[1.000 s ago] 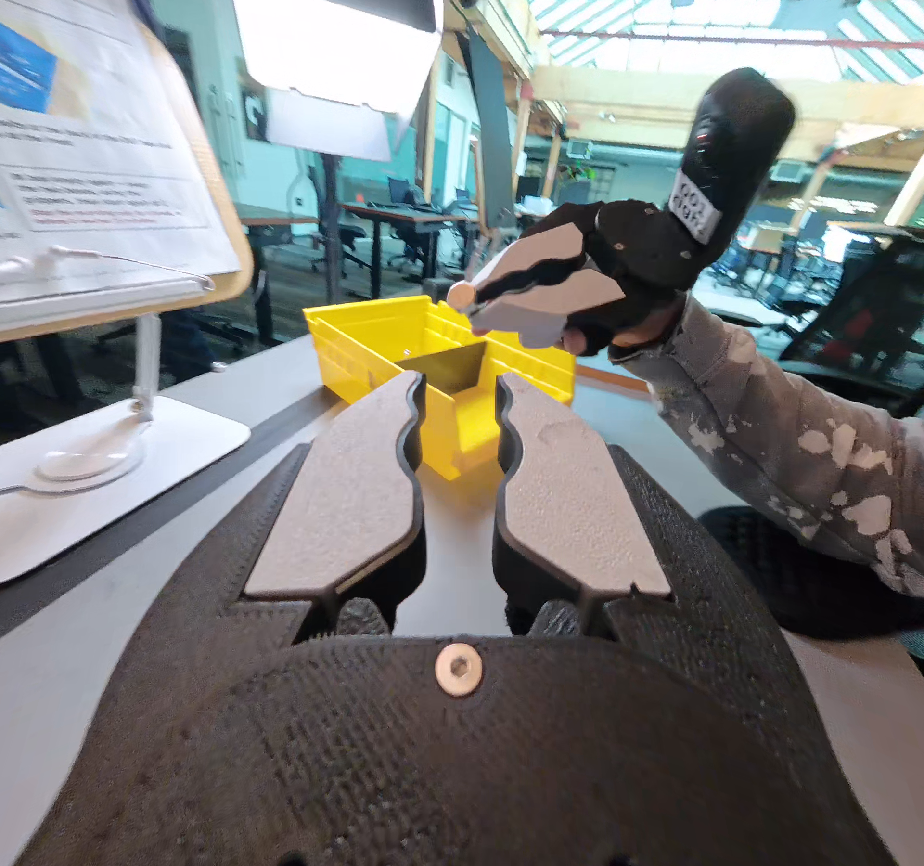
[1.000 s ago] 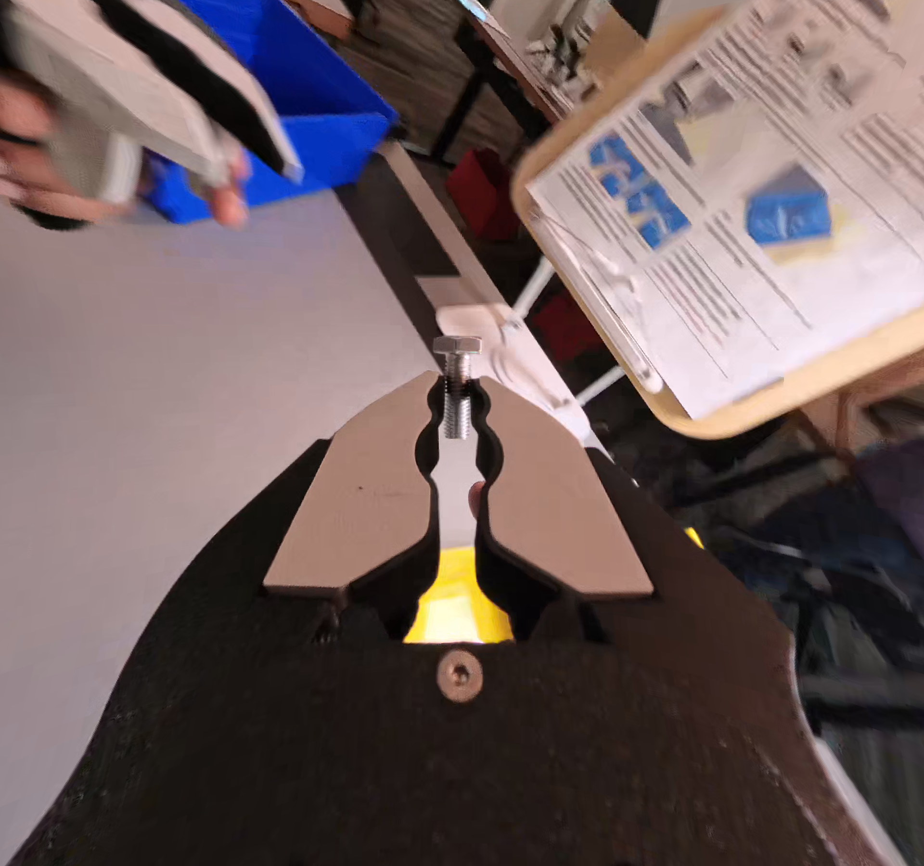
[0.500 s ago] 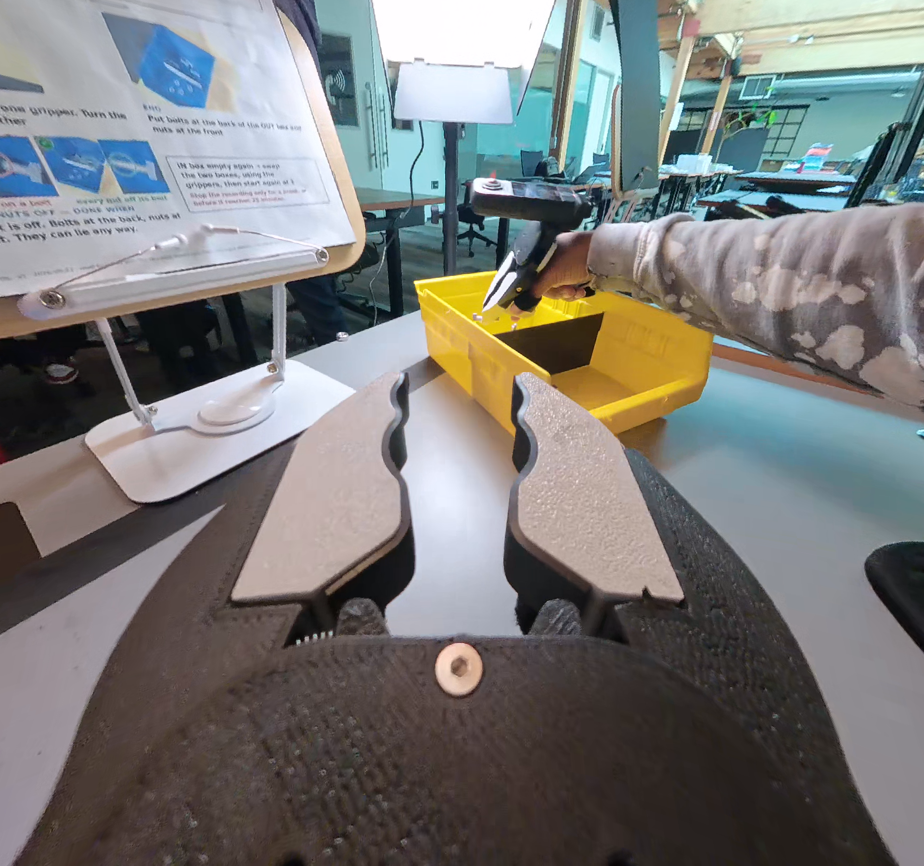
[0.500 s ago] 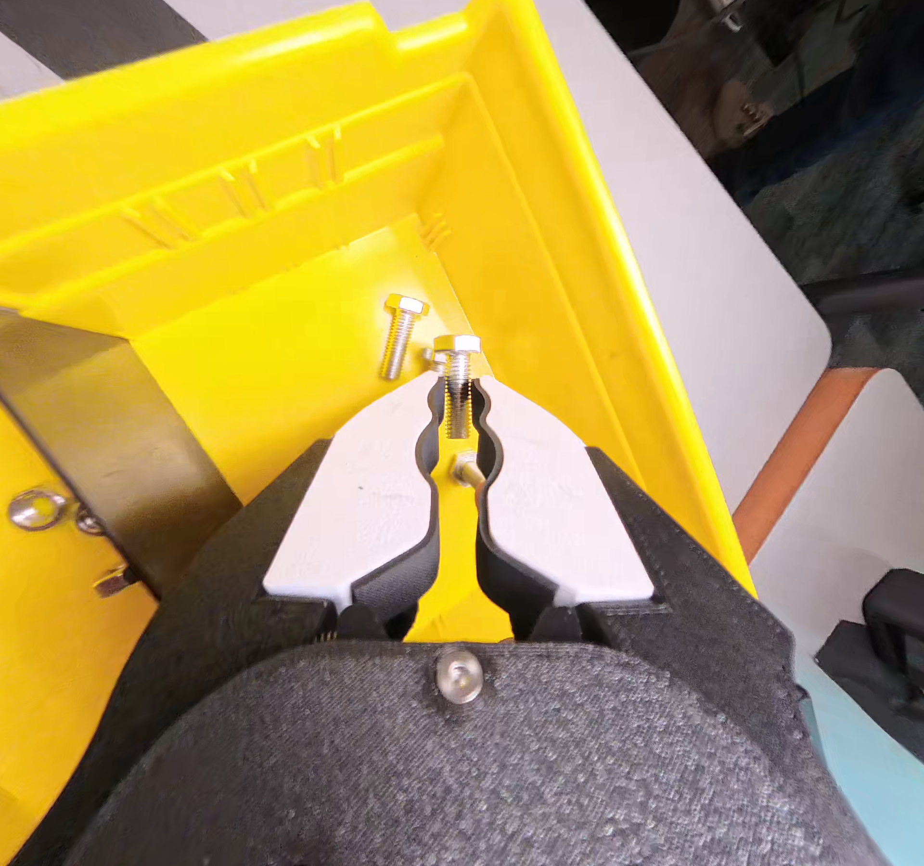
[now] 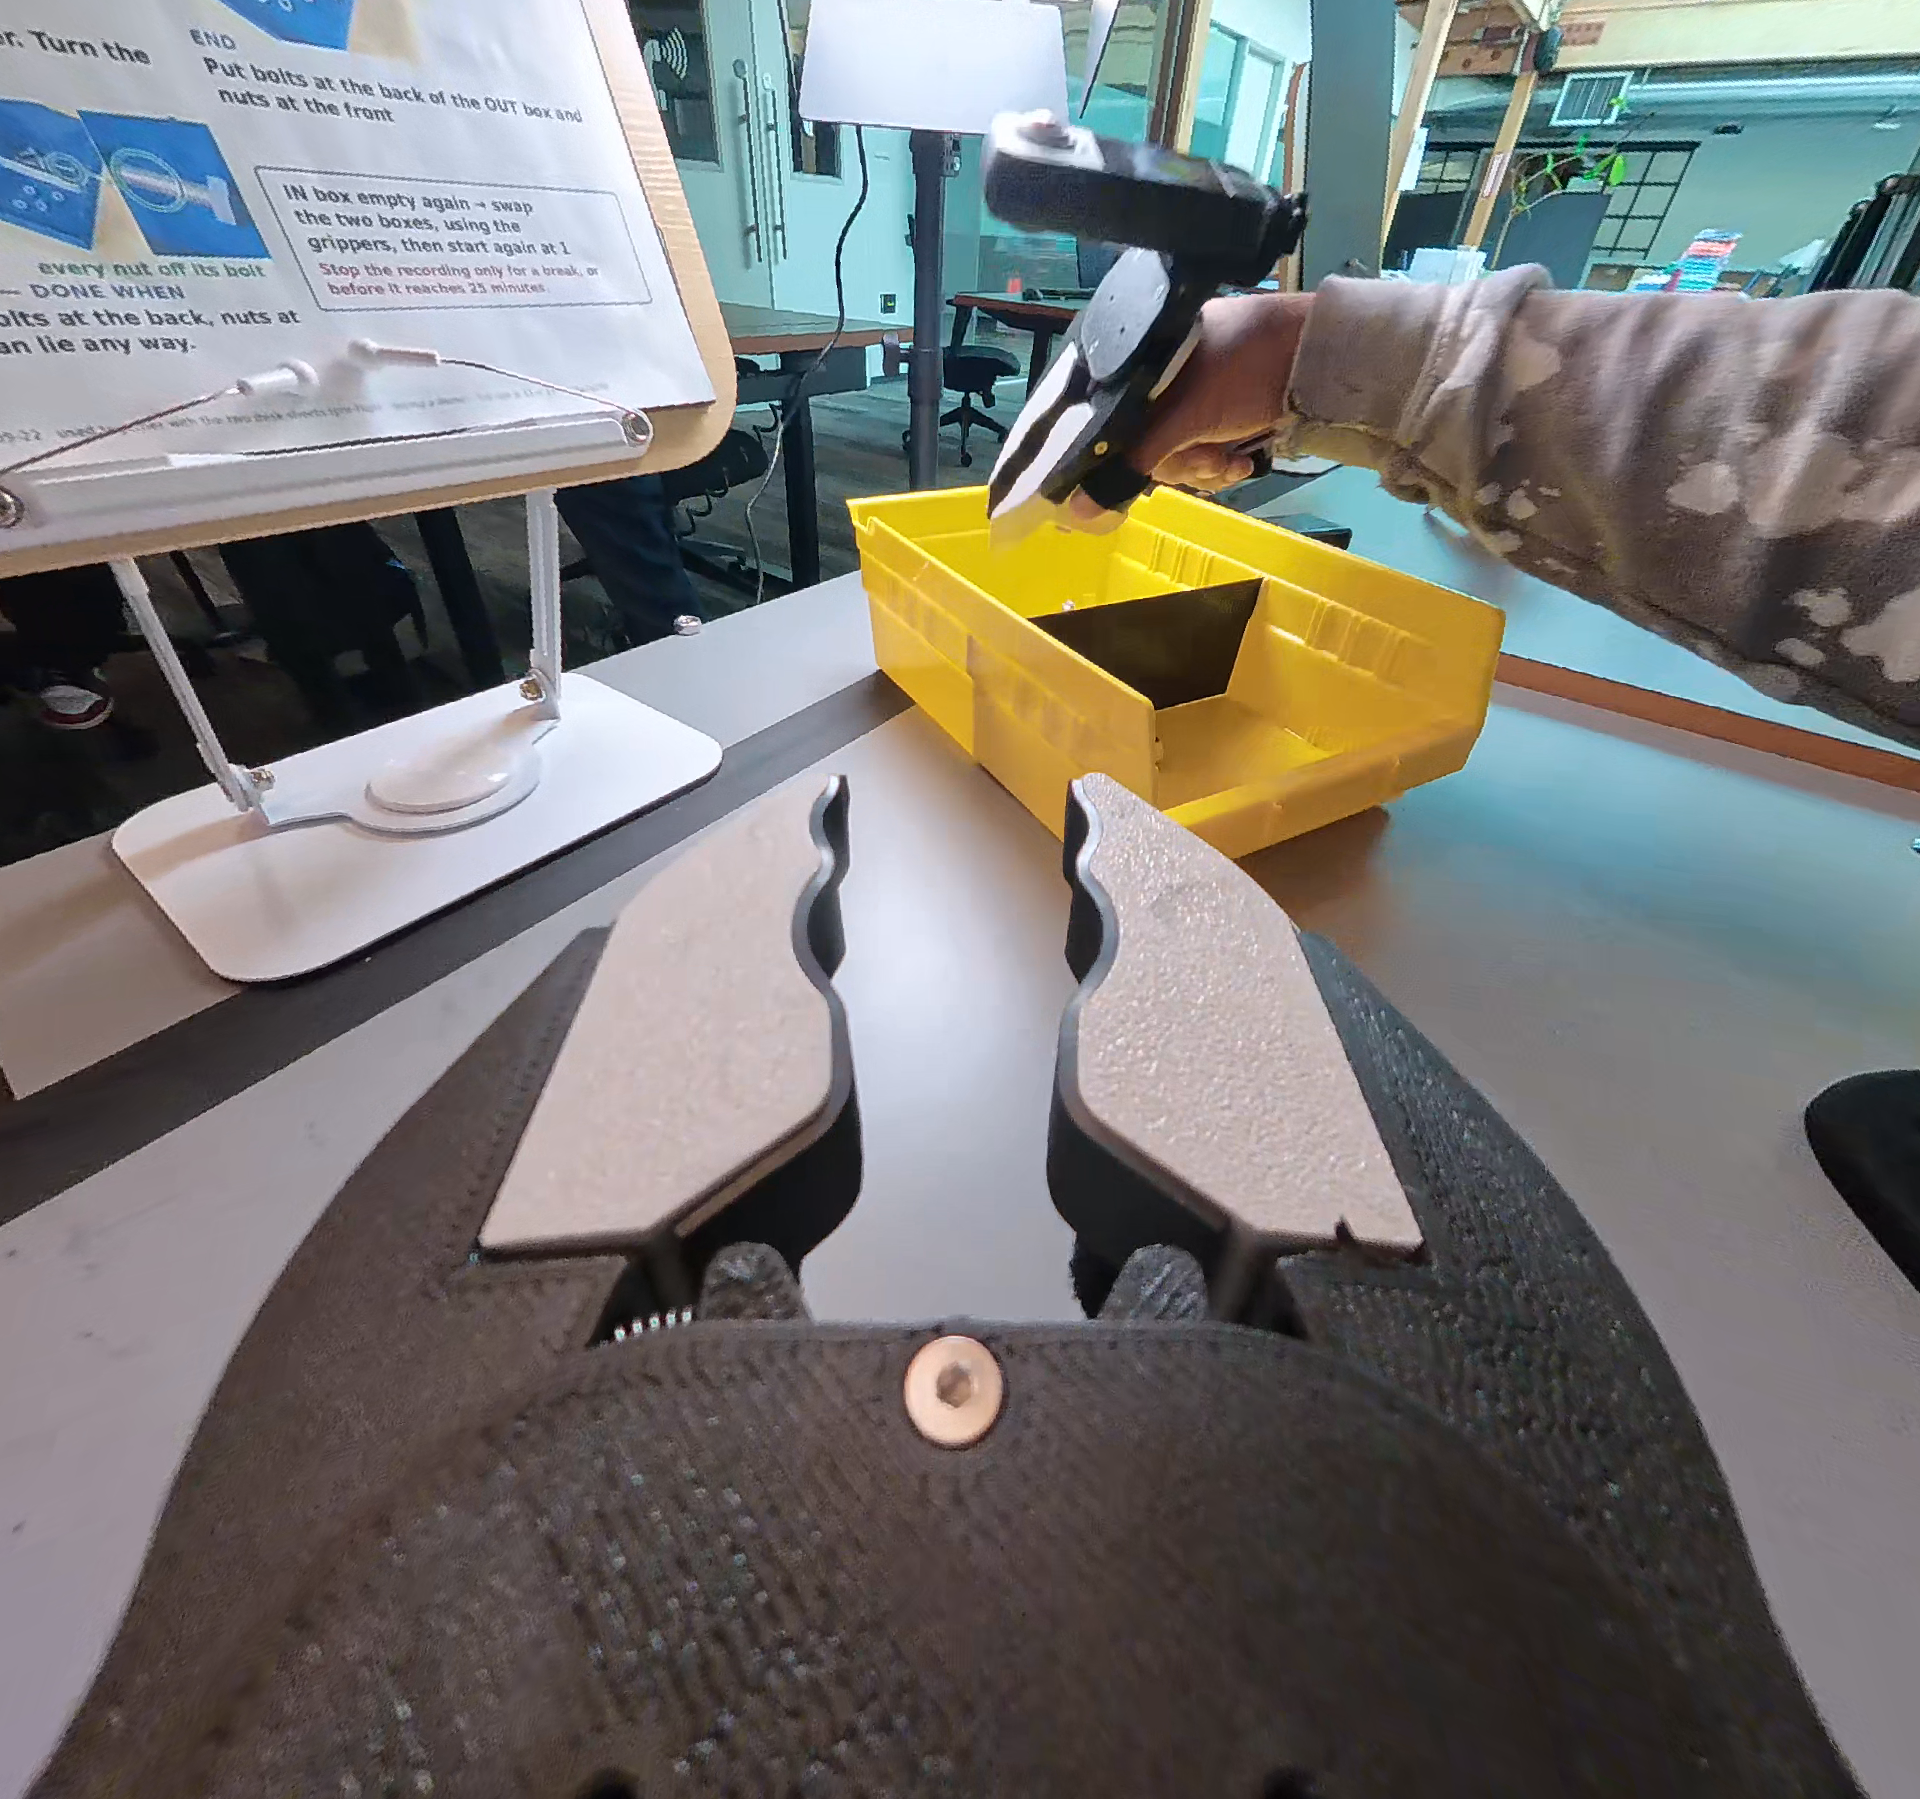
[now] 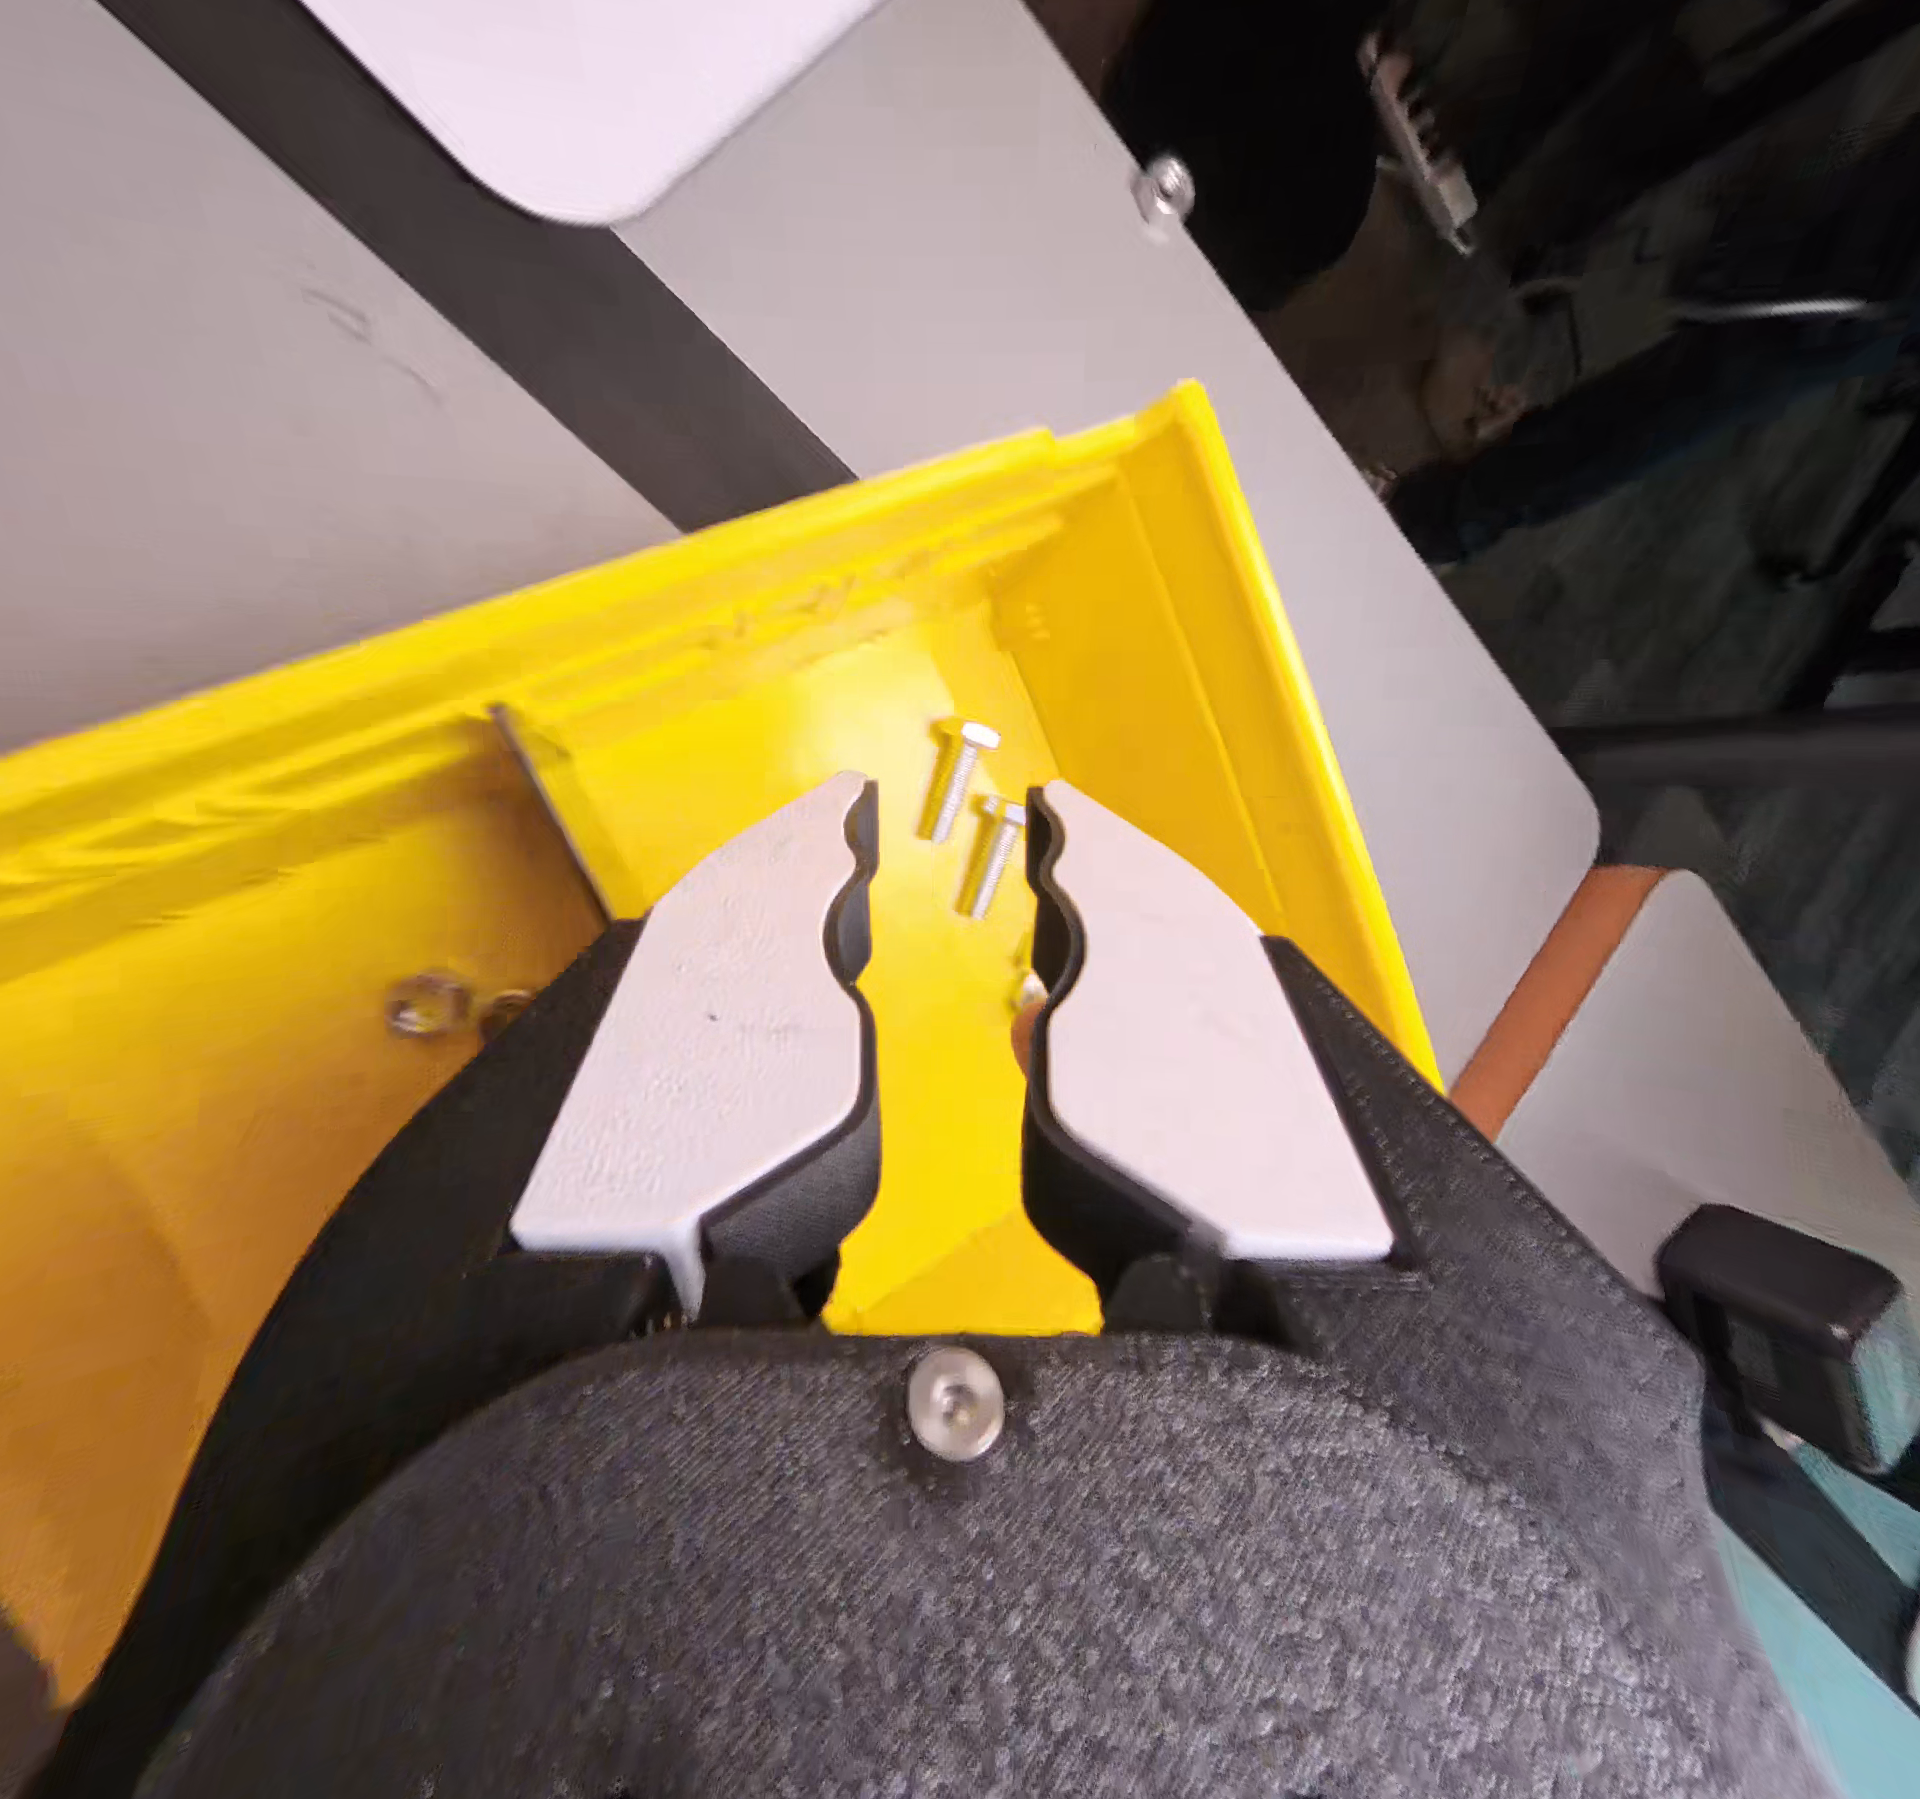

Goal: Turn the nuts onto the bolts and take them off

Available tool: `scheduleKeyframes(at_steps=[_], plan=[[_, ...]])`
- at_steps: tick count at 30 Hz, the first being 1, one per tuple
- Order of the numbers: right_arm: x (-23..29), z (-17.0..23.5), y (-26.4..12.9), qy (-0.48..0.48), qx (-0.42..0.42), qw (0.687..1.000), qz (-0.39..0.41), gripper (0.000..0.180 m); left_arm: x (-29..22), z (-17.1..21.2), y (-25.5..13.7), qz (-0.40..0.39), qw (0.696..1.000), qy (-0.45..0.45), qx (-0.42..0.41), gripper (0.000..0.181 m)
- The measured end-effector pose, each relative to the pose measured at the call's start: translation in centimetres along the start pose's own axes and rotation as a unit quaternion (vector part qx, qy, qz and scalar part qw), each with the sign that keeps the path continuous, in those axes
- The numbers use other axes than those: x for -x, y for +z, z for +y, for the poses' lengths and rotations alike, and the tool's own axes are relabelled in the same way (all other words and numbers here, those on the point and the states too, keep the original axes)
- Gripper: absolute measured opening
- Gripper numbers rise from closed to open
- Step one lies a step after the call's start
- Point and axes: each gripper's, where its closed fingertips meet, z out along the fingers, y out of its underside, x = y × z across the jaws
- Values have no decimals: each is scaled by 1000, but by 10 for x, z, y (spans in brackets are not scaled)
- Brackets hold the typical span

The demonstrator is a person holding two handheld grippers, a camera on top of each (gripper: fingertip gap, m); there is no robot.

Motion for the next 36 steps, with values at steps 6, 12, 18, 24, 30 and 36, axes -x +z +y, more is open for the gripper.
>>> scheduleKeyframes(at_steps=[6, 12, 18, 24, 30, 36], plan=[[79, -31, -20, 87, 14, 992, -93, 52, -3, -7, -2, 7, 1000, -10, -5, 39], [79, -26, -1, 107, 58, 992, -33, 38, -12, -25, -11, 10, 1000, 9, -22, 38], [72, -7, -8, 120, 96, 988, -27, 23, -12, -41, -20, 9, 999, 12, -41, 36], [34, 47, -25, 131, 132, 982, 41, 16, -8, -49, -24, 3, 999, 15, -51, 36], [43, -21, -47, 177, -84, 976, 91, 25, -4, -45, -20, -5, 999, 21, -45, 36], [51, -59, 32, 271, -199, 940, 64, 32, -3, -36, -19, -8, 999, 27, -32, 35]])
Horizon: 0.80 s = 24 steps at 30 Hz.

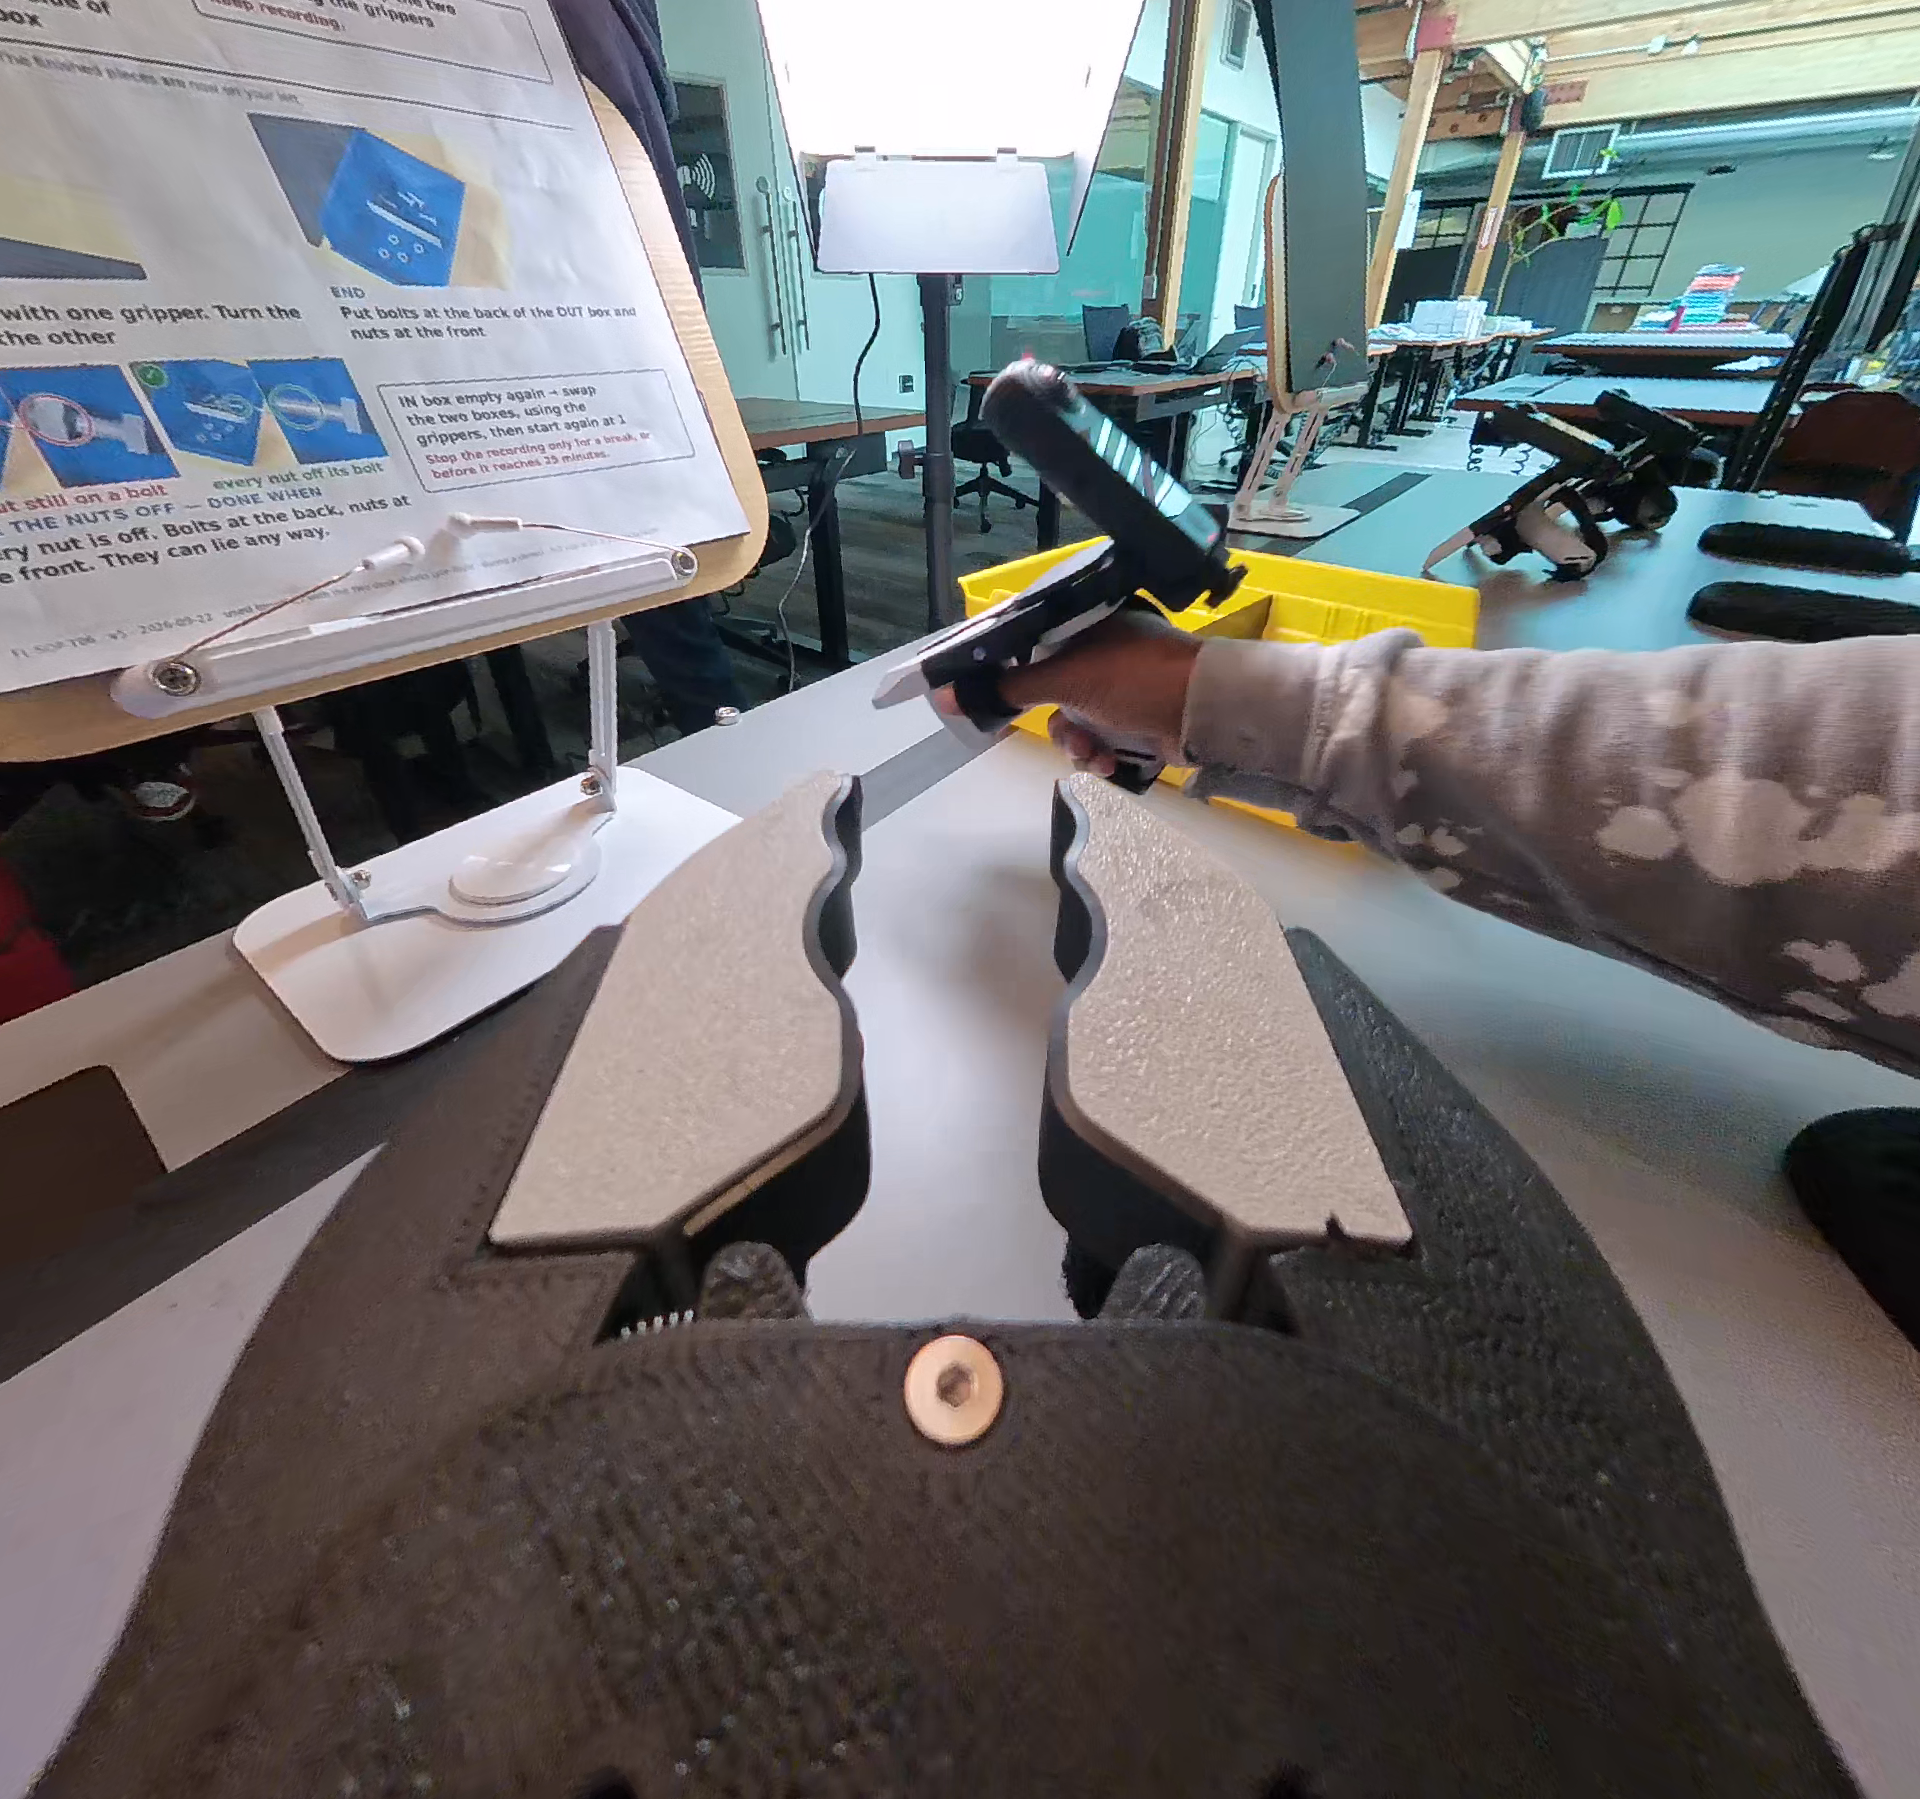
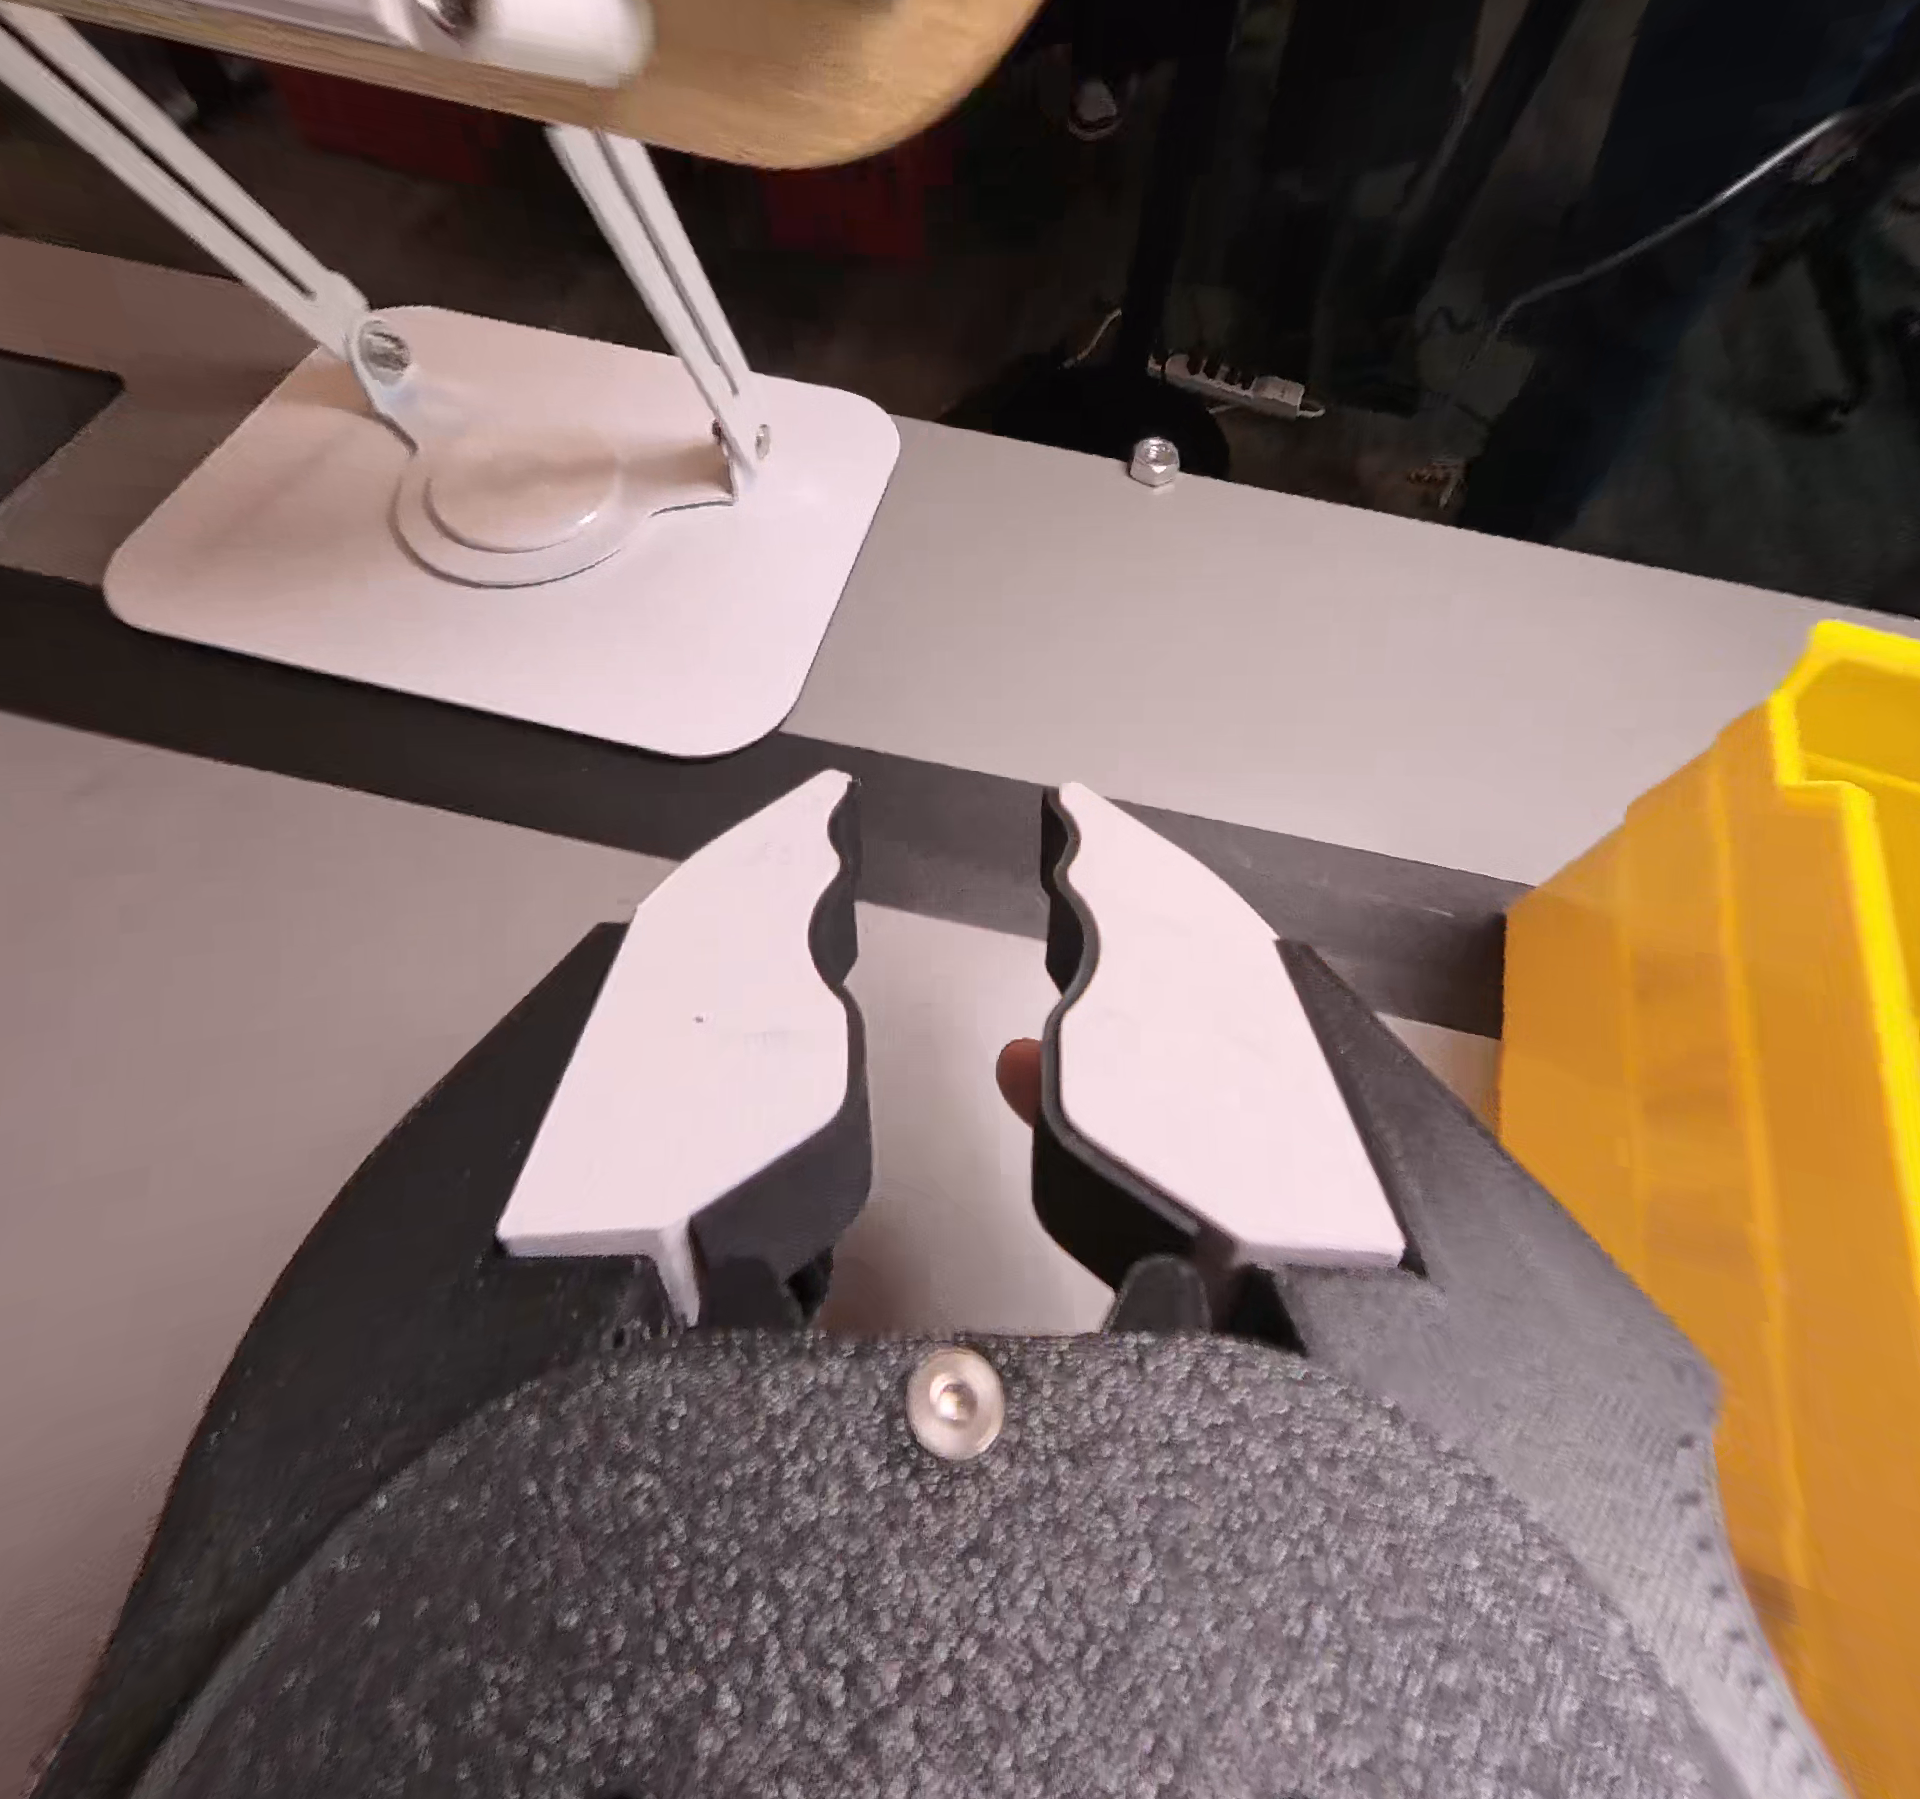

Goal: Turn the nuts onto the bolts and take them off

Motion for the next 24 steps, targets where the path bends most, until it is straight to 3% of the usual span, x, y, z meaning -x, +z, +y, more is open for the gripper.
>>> scheduleKeyframes(at_steps=[10, 24], plan=[[-49, -5, 114, 65, 90, 993, -44, 41, 28, 40, 9, -31, 998, 37, 50, 35], [-73, -31, 178, 24, 184, 981, -58, 40, 30, 62, 16, -17, 997, 14, 73, 35]])
